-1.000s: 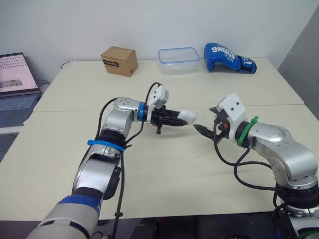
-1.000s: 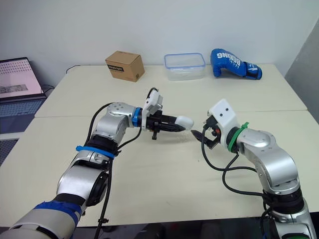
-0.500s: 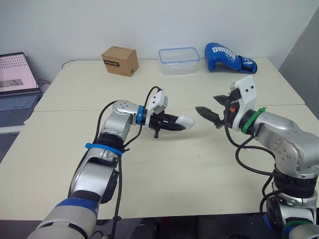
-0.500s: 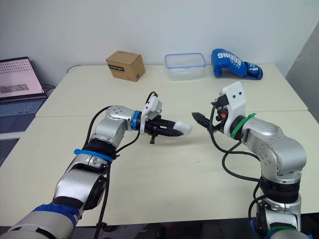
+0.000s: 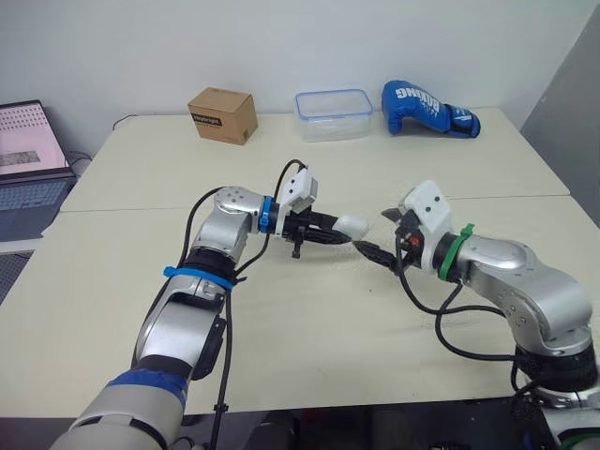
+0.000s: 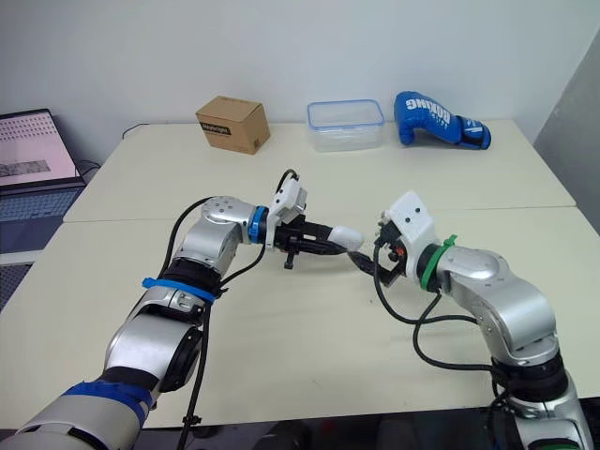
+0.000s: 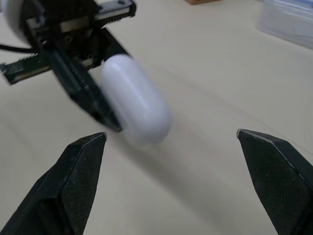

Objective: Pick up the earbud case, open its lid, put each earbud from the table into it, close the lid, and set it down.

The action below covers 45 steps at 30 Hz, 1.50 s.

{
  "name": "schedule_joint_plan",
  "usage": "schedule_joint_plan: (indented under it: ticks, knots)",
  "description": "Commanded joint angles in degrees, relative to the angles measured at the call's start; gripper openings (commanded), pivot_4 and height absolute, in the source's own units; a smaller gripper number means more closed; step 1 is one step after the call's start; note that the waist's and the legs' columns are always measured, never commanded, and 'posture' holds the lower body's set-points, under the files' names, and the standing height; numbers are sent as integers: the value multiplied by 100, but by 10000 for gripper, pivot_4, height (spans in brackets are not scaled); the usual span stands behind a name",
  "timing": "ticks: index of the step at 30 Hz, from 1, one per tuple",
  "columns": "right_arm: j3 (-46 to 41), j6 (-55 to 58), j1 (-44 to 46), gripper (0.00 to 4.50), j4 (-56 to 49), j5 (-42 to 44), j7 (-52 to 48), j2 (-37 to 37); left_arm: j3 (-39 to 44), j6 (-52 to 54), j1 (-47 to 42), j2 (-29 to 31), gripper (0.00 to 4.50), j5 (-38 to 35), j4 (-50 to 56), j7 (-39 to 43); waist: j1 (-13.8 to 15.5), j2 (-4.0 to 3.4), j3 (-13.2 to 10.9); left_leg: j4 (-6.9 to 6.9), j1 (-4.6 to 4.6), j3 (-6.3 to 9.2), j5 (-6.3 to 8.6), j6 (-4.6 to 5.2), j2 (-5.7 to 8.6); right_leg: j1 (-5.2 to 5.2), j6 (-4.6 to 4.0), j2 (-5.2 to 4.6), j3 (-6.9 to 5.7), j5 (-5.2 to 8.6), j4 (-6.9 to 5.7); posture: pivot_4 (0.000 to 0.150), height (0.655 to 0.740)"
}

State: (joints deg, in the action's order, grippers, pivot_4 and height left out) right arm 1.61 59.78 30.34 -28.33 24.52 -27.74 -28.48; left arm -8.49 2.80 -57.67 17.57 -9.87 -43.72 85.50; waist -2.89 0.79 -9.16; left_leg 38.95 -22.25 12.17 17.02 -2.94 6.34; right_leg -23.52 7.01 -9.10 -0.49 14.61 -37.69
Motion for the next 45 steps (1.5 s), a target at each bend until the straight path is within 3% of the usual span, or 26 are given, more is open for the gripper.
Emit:
schedule_joint_plan:
  ticks: [1, 13, 19, 24, 31, 45]
  knots:
    - [-581, -56, 184, 44674, 114, 143, 180, 64, -23, -142, -119, 6, 7357, -11, 82, 123, 0, 0, 0, -1, 0, 1, 0, 0, 0, 0, 0, 0, -1, 0, 1, 1500, 7400]
    - [-1532, 600, 501, 44674, 233, 921, 569, 372, -15, -186, -63, 12, 7357, -5, 36, 133, -1, -1, 0, -2, 1, 0, 0, 0, -2, -2, 0, 1, 0, 0, -3, 1500, 7400]
    - [-1658, 835, 128, 44674, 60, 1223, 272, -139, 386, -415, -121, -210, 7357, -130, -160, -800, 37, 0, 0, -1, 1, 0, 0, 0, 0, -1, 0, -1, 1, 0, -2, 1500, 7400]
    - [-1334, 280, -996, 44674, -47, 765, -146, -1181, 883, -774, -3, -501, 7357, -216, -127, -2080, 104, 0, 0, 0, -2, -6, 0, 1, 2, -1, 0, -3, 1, 0, 5, 1500, 7400]
    - [-1491, -661, -2534, 44674, 572, 158, -264, -1482, 1034, -701, 612, -653, 7357, -261, 633, -2965, 111, 2, 2, -1, 15, -13, 0, 1, 0, 12, 0, -2, 6, 0, 2, 1500, 7400]
    - [-1469, -1248, -2656, 44674, 1498, -172, -202, -1323, 955, -196, 1014, -538, 7357, -329, 1493, -3196, 121, 2, 2, -1, 34, -20, 0, 1, -1, 28, -1, -1, 13, -1, 5, 1500, 7400]
